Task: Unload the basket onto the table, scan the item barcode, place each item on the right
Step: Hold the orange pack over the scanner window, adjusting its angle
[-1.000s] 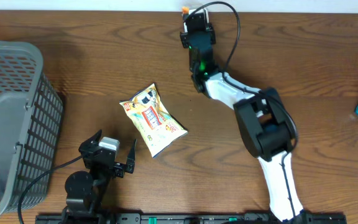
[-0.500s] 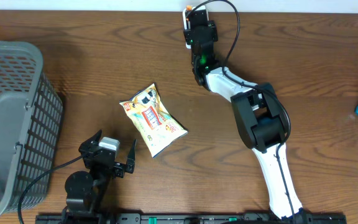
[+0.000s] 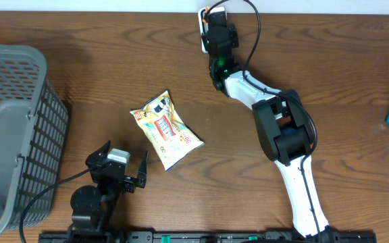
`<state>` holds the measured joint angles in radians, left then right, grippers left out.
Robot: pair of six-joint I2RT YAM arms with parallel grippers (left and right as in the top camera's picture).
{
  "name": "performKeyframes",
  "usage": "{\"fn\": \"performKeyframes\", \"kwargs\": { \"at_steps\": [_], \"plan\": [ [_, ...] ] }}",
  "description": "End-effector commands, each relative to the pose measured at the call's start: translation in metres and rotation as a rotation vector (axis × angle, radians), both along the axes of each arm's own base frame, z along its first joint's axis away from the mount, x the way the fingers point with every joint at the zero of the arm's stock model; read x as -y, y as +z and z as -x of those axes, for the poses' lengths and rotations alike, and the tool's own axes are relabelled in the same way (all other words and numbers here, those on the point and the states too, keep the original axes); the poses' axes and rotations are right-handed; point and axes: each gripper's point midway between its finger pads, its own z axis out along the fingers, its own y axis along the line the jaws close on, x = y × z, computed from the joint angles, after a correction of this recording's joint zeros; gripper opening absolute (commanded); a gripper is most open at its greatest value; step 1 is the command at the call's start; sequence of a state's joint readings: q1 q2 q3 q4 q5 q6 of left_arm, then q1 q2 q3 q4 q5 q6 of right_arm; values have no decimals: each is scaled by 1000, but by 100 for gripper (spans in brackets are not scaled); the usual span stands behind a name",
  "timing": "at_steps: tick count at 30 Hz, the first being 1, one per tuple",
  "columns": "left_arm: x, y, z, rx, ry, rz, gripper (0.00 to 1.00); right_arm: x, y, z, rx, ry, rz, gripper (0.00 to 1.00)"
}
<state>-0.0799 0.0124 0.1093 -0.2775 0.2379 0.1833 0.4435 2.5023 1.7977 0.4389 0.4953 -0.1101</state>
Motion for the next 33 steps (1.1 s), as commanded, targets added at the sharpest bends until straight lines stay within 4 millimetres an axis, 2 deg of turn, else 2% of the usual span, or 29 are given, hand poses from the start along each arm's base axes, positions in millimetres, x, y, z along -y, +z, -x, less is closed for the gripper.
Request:
{"fn": "performKeyframes", "kwargs": {
  "at_steps": [1, 9, 15, 20, 22, 27, 31, 33],
  "plan": [
    [2, -12, 2, -36, -14, 3, 98, -1, -51, 8, -129, 45, 40, 1],
    [2, -12, 2, -36, -14, 3, 98, -10, -66, 18, -195, 69, 69, 1],
    [2, -12, 2, -36, -14, 3, 98, -19, -63, 24, -214, 85, 82, 1],
    [2, -12, 2, -36, -14, 3, 98, -21, -34, 29, -220, 85, 71, 1],
    [2, -12, 2, -36, -14, 3, 98, -19, -5, 33, -220, 77, 36, 1],
    [2, -12, 2, -36, -14, 3, 98, -24, 38, 44, -239, 155, -33, 1],
    [2, -12, 2, -36, -14, 3, 98, -14, 50, 45, -237, 137, -31, 1],
    [2, -12, 2, -36, -14, 3, 98, -11, 48, 46, -251, 133, -26, 1]
  ]
}}
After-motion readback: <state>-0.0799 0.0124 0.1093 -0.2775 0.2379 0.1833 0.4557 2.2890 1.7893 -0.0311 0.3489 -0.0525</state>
